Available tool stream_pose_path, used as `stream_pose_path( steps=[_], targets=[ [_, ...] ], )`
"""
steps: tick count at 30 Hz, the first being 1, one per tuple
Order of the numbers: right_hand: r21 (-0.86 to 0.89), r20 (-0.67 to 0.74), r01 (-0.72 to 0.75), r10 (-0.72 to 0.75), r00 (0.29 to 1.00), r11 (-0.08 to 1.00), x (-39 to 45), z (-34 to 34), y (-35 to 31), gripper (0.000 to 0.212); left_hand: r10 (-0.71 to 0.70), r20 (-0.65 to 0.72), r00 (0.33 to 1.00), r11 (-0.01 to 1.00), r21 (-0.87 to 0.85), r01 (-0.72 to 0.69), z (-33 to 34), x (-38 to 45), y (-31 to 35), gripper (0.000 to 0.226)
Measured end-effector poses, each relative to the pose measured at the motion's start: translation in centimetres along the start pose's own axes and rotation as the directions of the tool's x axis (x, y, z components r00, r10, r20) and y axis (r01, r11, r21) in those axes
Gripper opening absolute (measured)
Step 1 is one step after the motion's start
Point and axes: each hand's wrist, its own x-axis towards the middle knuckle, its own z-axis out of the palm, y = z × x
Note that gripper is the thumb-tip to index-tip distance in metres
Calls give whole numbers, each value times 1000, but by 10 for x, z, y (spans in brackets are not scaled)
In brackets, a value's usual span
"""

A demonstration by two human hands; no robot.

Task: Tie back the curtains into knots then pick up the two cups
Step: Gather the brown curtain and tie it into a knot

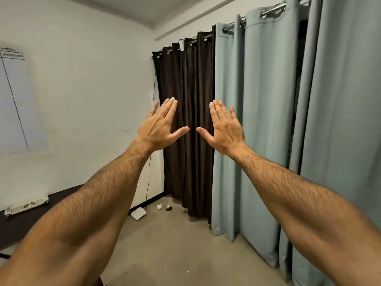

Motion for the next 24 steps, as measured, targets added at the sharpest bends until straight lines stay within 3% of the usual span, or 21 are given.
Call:
stream_pose_path(
  steps=[6,24],
  targets=[
    [-29,23,1,0,1000,1000,30,68,3,95,-14,34,999,997,77,12,61,17,-45,99],
    [-19,24,-5,6,1000,1000,155,282,40,94,-28,50,998,997,66,25,251,138,-155,98]
  ],
)
